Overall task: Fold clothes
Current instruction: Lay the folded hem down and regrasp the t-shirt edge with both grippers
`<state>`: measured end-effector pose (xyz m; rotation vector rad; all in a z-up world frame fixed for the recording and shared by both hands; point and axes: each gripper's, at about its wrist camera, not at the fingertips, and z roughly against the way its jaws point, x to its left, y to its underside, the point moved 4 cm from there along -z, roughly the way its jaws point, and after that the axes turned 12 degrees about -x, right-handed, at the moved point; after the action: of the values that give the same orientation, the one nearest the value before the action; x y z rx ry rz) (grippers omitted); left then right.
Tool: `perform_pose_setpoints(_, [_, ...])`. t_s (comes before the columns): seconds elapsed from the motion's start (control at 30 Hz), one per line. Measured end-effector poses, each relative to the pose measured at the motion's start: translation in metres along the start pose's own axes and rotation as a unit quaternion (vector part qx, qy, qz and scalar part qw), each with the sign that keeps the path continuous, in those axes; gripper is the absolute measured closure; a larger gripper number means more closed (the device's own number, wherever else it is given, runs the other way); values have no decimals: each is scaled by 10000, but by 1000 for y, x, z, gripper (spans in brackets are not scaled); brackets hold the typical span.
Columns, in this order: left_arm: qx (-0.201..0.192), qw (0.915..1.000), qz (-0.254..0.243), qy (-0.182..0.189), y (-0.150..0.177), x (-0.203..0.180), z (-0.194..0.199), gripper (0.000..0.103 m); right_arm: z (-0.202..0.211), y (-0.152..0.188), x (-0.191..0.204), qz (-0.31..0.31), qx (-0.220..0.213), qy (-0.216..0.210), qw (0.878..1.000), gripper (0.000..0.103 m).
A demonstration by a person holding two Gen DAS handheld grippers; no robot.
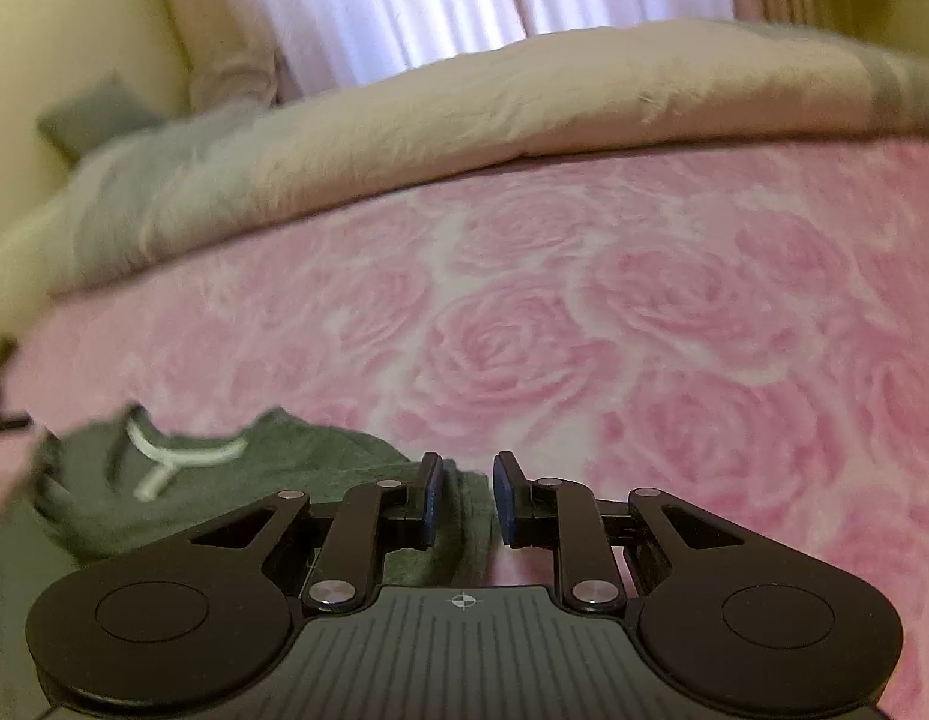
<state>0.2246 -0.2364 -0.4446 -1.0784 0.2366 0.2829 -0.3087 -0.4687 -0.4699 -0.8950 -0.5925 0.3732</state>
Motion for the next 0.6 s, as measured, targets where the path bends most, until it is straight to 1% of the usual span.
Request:
perform_pose_setpoints(0.07, [17, 9994, 318, 102, 4, 13, 8, 92, 12, 3, -9, -159, 0, -182, 9997, 82])
perform_pose_setpoints(0.13, [57, 9980, 534, 327, 10, 21, 15, 87, 24, 7, -16, -163, -67, -399, 9990, 81])
perform_pose_setpoints(0.17, [69, 9976, 557, 403, 11, 22, 17, 85, 28, 7, -17, -128, -107, -448, 9989, 81])
perform_pose_setpoints(0.23, [59, 9978, 419, 519, 11, 20, 17, 83, 33, 7, -17, -63, -143, -448, 9989, 80])
perform_pose_setpoints(0.27, [49, 9978, 317, 577, 10, 17, 15, 80, 33, 7, -18, -55, -161, -449, 9988, 75])
perform_pose_setpoints(0.3, [49, 9978, 223, 615, 10, 13, 12, 78, 34, 6, -17, -69, -207, -443, 9988, 56])
perform_pose_setpoints(0.33, [59, 9978, 137, 638, 10, 10, 9, 77, 35, 5, -17, -74, -271, -451, 9986, 45])
perform_pose_setpoints(0.37, [77, 9977, 65, 663, 9, 6, 6, 77, 35, 4, -14, -54, -384, -494, 9980, 41])
perform_pose_setpoints(0.43, [98, 9975, -21, 698, 10, 2, 2, 76, 35, 1, -10, 8, -504, -529, 9973, 41])
perform_pose_setpoints(0.5, [101, 9970, -53, 766, 11, 1, -2, 76, 31, -1, -4, 107, -462, -664, 9967, 41])
perform_pose_setpoints(0.6, [107, 9963, -64, 854, 14, 0, -5, 76, 18, 1, 3, 334, -320, -719, 9963, 41])
